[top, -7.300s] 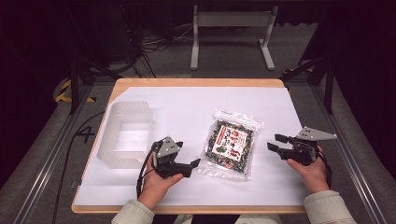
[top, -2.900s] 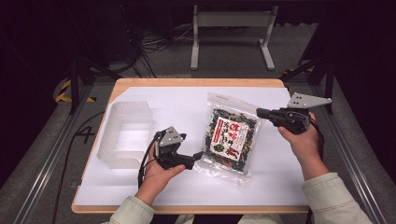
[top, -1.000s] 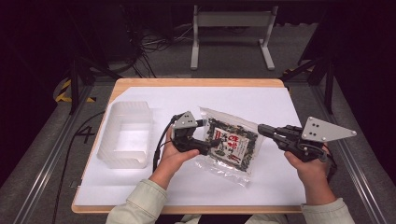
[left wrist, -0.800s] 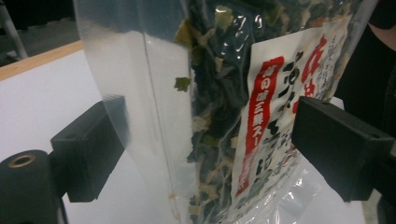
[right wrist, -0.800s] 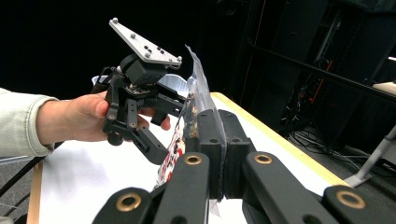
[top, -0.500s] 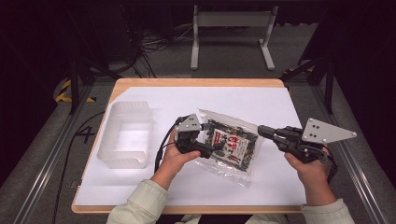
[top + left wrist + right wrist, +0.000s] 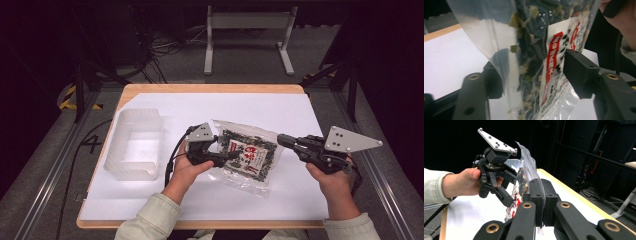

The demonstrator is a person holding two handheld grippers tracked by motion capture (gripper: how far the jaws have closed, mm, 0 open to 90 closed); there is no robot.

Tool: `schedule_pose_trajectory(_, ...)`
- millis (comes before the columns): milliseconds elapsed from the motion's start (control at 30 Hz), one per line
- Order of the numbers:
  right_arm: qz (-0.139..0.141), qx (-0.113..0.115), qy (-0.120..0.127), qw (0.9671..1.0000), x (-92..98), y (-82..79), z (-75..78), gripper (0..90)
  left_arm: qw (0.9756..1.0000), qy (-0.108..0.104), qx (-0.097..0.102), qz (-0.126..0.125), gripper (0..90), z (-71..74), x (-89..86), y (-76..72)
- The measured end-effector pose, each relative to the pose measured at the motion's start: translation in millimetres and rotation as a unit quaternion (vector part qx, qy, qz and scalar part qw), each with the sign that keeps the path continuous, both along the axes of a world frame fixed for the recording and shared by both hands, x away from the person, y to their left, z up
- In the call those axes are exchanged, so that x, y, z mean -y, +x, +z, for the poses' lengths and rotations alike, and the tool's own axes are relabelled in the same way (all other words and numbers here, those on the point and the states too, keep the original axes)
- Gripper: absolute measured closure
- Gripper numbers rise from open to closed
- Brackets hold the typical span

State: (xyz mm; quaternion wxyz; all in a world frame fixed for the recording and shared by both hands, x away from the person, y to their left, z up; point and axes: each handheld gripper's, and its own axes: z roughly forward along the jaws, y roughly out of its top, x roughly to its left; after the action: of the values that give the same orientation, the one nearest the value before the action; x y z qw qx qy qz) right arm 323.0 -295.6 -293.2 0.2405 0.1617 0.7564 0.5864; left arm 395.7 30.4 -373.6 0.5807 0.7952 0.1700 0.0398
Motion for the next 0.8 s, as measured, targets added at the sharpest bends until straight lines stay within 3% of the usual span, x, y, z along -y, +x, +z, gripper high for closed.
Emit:
schedule_pose_trajectory(133, -0.002, -0.002, -0.001, 1.0000, 1.3, 0.8, -1.2, 89.3, 0.9995, -0.015, -0.022, -0.015, 44.8, -1.5, -1.8, 3.4)
schedule_pose_trajectory(367, -0.023, -0.005, -0.003, 0.9997, 8.0, 4.4, -4.2, 87.7, 0.9993, -0.019, -0.019, -0.027, 60.3, -0.5, -4.1, -2.2)
schedule_pose_trajectory(467, -0.028, -0.011, -0.001, 0.9996, 12.2, 6.7, -5.8, 87.4, 0.9993, -0.024, -0.004, -0.029, 63.1, -1.5, -2.8, -7.0)
schedule_pose_trajectory(700, -0.037, -0.011, 0.000, 0.9993, 16.2, 9.0, -6.7, 85.0, 0.9982, -0.029, 0.000, -0.052, 69.4, 0.9, -3.6, -11.9)
schedule_pose_trajectory(800, -0.040, -0.011, 0.003, 0.9991, 18.6, 9.7, -6.5, 82.9, 0.9979, -0.024, 0.016, -0.058, 72.3, 4.5, -2.7, -17.6)
